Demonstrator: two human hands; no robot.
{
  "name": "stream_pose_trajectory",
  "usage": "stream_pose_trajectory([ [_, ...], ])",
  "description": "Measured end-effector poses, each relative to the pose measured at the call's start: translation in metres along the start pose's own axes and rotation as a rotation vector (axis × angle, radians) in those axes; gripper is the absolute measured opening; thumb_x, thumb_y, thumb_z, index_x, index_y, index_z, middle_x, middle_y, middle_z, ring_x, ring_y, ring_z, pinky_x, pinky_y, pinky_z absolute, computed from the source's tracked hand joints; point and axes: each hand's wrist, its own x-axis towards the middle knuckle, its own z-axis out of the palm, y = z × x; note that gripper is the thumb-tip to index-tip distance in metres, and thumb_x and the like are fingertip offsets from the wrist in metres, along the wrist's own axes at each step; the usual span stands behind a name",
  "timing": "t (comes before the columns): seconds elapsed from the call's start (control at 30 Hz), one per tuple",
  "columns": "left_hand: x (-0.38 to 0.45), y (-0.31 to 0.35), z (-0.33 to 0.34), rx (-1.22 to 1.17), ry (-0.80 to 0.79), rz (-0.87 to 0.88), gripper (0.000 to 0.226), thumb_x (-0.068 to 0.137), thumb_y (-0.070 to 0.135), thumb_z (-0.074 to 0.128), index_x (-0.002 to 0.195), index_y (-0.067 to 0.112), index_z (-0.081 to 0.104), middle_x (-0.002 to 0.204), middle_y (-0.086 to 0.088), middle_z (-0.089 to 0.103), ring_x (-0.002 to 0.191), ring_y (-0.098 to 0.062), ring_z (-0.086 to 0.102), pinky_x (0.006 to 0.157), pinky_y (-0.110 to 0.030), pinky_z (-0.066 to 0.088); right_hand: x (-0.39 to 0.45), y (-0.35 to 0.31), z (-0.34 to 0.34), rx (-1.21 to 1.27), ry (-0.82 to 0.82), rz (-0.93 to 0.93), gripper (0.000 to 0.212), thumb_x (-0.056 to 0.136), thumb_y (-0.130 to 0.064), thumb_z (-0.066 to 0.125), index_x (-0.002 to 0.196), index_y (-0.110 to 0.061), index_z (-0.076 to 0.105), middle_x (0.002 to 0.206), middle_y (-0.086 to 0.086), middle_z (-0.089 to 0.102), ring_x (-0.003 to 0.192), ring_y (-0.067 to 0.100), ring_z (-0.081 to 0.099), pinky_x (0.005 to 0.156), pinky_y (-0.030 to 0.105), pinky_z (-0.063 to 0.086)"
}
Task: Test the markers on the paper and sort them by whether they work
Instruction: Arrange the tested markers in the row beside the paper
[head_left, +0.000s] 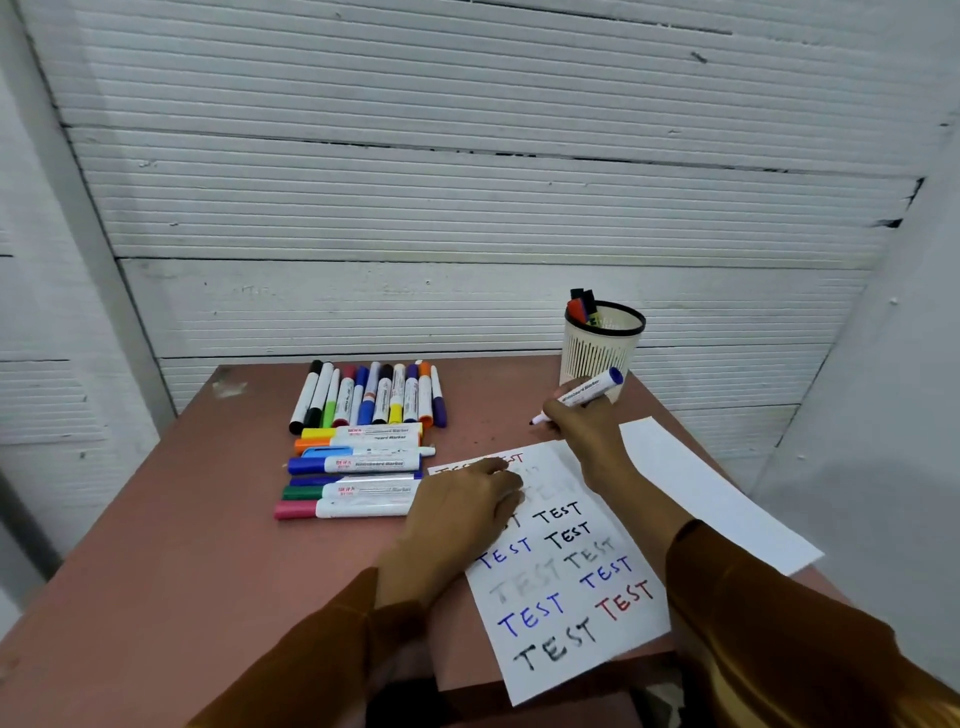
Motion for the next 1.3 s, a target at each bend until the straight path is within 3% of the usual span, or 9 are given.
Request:
stream_pose_trajectory([
  [0.2, 0.002, -0.003, 0.002, -0.038, 0.009, -0.010, 0.031, 0.095, 0.043, 0.039, 0.118, 0.033, 0.059, 0.123, 0.015, 0.057, 0.104, -0.011, 0.057, 0.074, -0.029, 0.047, -0.006, 0.015, 0.001, -0.084, 0.109, 0.019, 0.020, 0.078, -0.004, 0.059, 0.066, -0.012, 0.044, 0.068, 0.011, 0.050, 0.066, 0.020, 0.050, 0.062, 0.029, 0.039],
  [0.5, 0.002, -0.003, 0.001, -0.068, -0.012, -0.031, 0.032, 0.095, 0.043, 0.040, 0.119, 0.034, 0.059, 0.126, 0.016, 0.055, 0.106, -0.009, 0.056, 0.073, -0.027, 0.044, -0.011, 0.017, 0.005, -0.185, 0.093, -0.059, 0.025, 0.080, -0.005, 0.060, 0.067, -0.015, 0.042, 0.068, 0.007, 0.047, 0.070, 0.022, 0.050, 0.067, 0.033, 0.041],
  [1.03, 0.002, 0.001, -0.002, -0.046, -0.027, -0.043, 0.033, 0.095, 0.044, 0.039, 0.119, 0.033, 0.059, 0.127, 0.015, 0.055, 0.105, -0.009, 0.057, 0.073, -0.025, 0.042, -0.013, 0.018, 0.007, -0.336, 0.052, -0.111, 0.025, 0.080, -0.007, 0.060, 0.065, -0.012, 0.041, 0.067, 0.013, 0.047, 0.063, 0.021, 0.049, 0.055, 0.027, 0.036],
  [1.17, 0.002, 0.001, -0.004, -0.041, -0.031, -0.043, 0.034, 0.095, 0.044, 0.039, 0.122, 0.033, 0.058, 0.130, 0.016, 0.054, 0.108, -0.008, 0.056, 0.073, -0.022, 0.039, -0.011, 0.019, 0.004, -0.370, 0.122, -0.137, 0.029, 0.081, -0.008, 0.060, 0.065, -0.014, 0.037, 0.061, 0.005, 0.040, 0.053, 0.011, 0.041, 0.043, 0.010, 0.031],
  [1.3, 0.002, 0.002, -0.004, -0.040, -0.032, -0.036, 0.035, 0.096, 0.044, 0.038, 0.123, 0.033, 0.057, 0.132, 0.015, 0.053, 0.110, -0.008, 0.055, 0.073, -0.022, 0.038, -0.010, 0.019, 0.002, -0.362, 0.156, -0.143, 0.020, 0.081, -0.008, 0.060, 0.076, -0.007, 0.041, 0.065, 0.005, 0.040, 0.055, 0.011, 0.040, 0.049, 0.018, 0.029],
])
